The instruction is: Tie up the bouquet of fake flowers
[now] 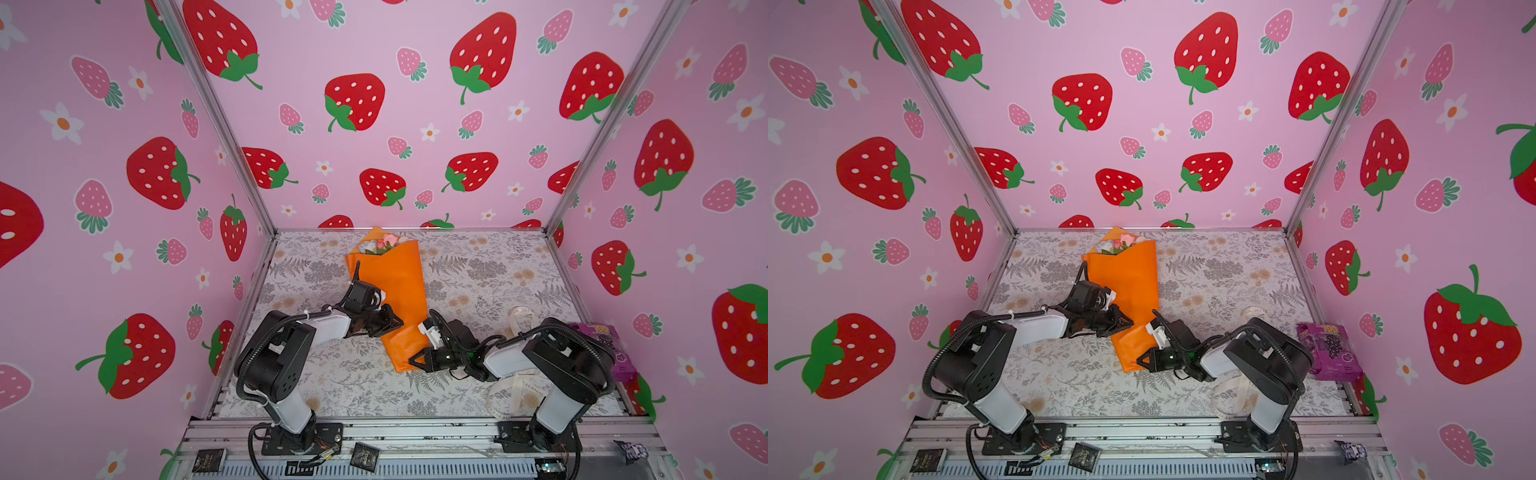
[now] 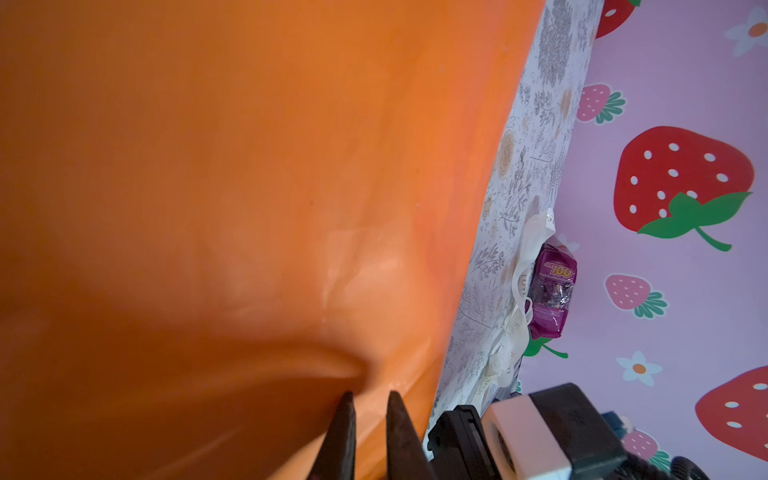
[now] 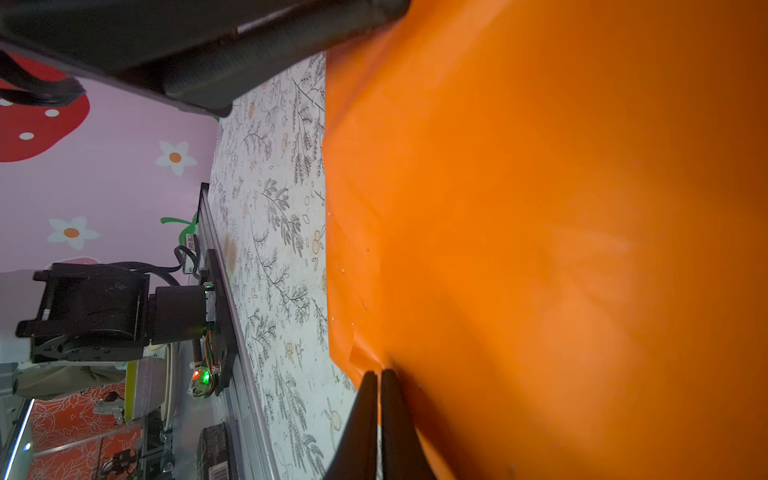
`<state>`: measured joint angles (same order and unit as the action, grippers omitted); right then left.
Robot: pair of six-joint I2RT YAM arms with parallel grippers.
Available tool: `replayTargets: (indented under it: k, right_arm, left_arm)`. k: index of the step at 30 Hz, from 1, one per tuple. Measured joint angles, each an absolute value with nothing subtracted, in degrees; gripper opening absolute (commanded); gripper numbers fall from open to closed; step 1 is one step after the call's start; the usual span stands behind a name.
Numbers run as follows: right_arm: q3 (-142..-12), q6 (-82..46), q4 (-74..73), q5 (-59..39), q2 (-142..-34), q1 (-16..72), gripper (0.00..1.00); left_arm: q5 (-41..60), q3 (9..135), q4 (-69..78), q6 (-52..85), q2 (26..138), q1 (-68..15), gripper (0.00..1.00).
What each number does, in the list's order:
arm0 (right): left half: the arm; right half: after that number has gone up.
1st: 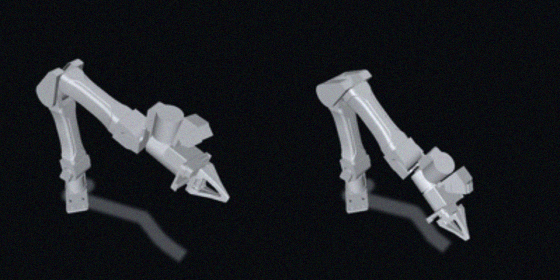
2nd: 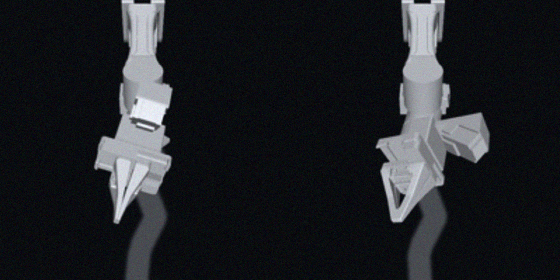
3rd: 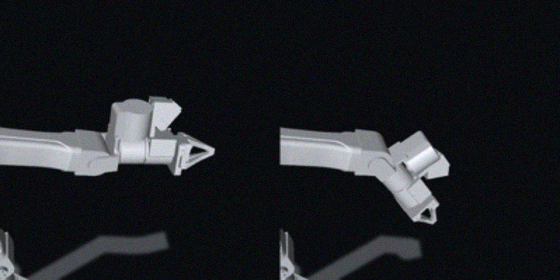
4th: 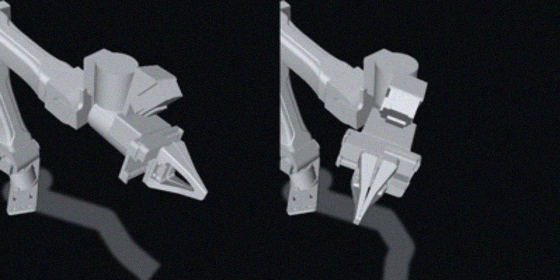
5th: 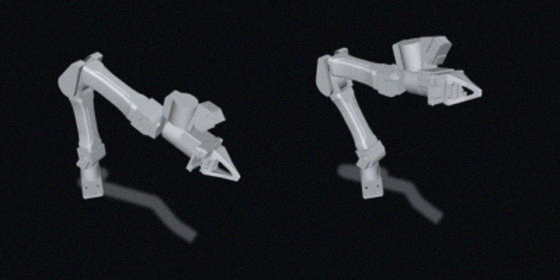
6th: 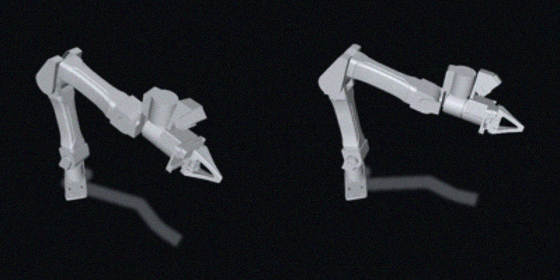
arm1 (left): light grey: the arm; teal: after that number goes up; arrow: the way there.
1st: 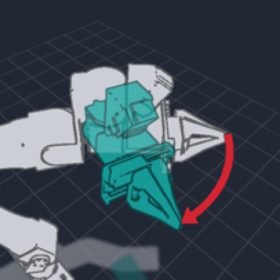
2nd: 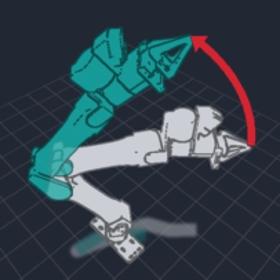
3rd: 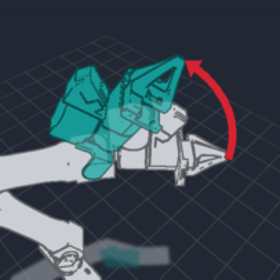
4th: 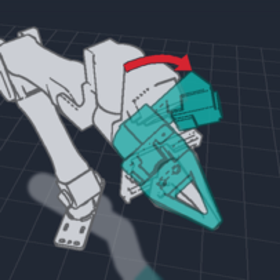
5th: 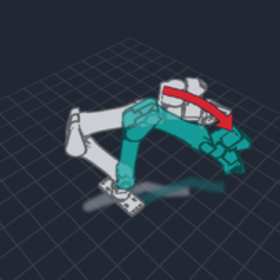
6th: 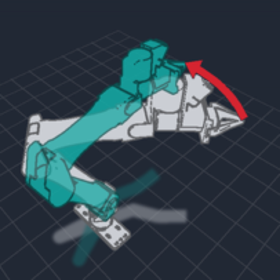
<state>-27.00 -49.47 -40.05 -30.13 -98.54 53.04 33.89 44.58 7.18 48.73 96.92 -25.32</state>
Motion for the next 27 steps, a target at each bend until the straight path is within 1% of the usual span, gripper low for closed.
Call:
replayTargets:
  k: [7,14,16,18,21,27]
  right_arm:
    - [-27.0,-49.45,-40.05,-30.3,-98.52,53.04,0.1]
    - [-27.0,-49.25,-39.46,-30.68,-97.58,53.04,0.14]
    - [-27.0,-49.21,-38.92,-30.39,-96.09,53.04,0.14]
    - [-27.0,-49.23,-38.44,-29.67,-94.06,53.01,0.17]
    - [-27.0,-49.17,-38.0,-28.27,-90.37,52.49,0.17]
    - [-26.94,-48.99,-37.36,-26.37,-85.41,48.56,0.19]
  left_arm:
    - [33.87,42.78,8.1,48.75,97.34,-24.25,0.14]
    - [33.82,41.47,8.97,48.71,98.06,-23.24,0.12]
    - [33.85,41.28,9.15,48.71,98.13,-23.18,0.11]
    - [33.85,40.97,9.3,48.69,98.19,-23.11,0.11]
    - [33.82,40.42,9.63,48.69,98.19,-23.03,0.1]
    - [33.87,39.29,11.14,48.69,98.19,-22.59,0.09]
